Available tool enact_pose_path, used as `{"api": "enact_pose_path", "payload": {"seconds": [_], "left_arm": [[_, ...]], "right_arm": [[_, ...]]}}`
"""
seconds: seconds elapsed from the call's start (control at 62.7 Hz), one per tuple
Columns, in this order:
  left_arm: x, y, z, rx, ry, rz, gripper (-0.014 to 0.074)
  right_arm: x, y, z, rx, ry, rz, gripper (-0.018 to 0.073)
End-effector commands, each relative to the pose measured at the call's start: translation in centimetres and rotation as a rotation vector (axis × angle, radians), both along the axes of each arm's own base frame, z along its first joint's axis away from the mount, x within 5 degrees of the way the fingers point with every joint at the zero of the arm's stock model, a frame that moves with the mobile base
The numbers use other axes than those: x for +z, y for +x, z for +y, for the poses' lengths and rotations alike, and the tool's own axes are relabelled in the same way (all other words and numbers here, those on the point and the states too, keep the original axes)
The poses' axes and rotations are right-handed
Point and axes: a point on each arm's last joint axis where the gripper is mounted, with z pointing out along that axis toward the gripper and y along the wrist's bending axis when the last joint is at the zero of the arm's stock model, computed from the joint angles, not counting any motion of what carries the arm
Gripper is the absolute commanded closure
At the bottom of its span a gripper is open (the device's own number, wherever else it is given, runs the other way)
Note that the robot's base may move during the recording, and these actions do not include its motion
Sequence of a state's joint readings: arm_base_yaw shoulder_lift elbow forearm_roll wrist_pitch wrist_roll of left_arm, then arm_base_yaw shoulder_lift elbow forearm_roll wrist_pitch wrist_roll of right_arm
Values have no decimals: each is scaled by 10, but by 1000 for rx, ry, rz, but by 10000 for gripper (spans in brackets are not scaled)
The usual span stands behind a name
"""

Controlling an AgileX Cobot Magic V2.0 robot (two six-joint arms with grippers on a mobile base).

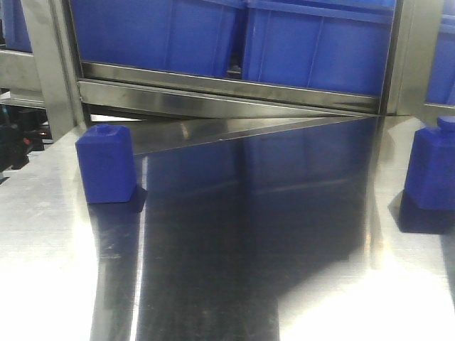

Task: Pick and sort blue part to right shelf
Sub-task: 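Move the left gripper above the small blue part with the round hole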

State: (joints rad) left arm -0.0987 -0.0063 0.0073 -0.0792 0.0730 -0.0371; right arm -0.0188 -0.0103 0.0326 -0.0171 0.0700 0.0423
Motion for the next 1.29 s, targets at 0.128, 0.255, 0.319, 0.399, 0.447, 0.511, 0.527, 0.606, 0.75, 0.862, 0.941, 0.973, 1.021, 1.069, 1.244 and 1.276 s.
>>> {"api": "enact_pose_path", "payload": {"seconds": [0.128, 0.255, 0.319, 0.399, 0.447, 0.511, 0.527, 0.606, 0.75, 0.862, 0.941, 0.973, 1.021, 1.069, 1.244, 1.276], "left_arm": [[2, -1, 0, 0, -17, -92, 472], [2, -1, 0, 0, -17, -92, 472], [2, -1, 0, 0, -17, -92, 472], [2, -1, 0, 1, -18, -96, 472], [3, -1, 1, 1, -21, -104, 472], [4, -1, 1, 2, -23, -116, 472], [5, -1, 1, 3, -23, -121, 472], [9, -2, 1, 7, -29, -173, 472], [32, -8, 3, 23, -51, -373, 472], [62, -12, 3, 15, -51, -373, 472], [95, -15, 2, -2, -41, -319, 472], [110, -15, 1, -8, -36, -304, 472], [128, -12, 0, -20, -29, -244, 470], [143, -6, -1, -31, -21, -160, 468], [176, 33, -12, -94, -1, 162, 398], [178, 41, -14, -105, 1, 203, 371]], "right_arm": [[17, -3, 0, -5, -9, -135, 524], [17, -3, 0, -5, -9, -135, 524], [17, -3, 0, -5, -9, -135, 524], [17, -3, 0, -5, -9, -135, 524], [17, -3, 0, -5, -9, -135, 524], [17, -3, 0, -5, -9, -135, 524], [17, -3, 0, -5, -9, -135, 524], [17, -3, 0, -5, -9, -135, 524], [17, -3, 0, -5, -9, -135, 524], [17, -3, 0, -5, -9, -135, 524], [18, -3, 0, -5, -9, -136, 524], [18, -3, 0, -5, -9, -136, 524], [18, -3, 0, -5, -9, -136, 524], [18, -3, 0, -5, -9, -136, 524], [18, -3, 0, -5, -9, -136, 524], [18, -3, 0, -5, -9, -136, 524]]}}
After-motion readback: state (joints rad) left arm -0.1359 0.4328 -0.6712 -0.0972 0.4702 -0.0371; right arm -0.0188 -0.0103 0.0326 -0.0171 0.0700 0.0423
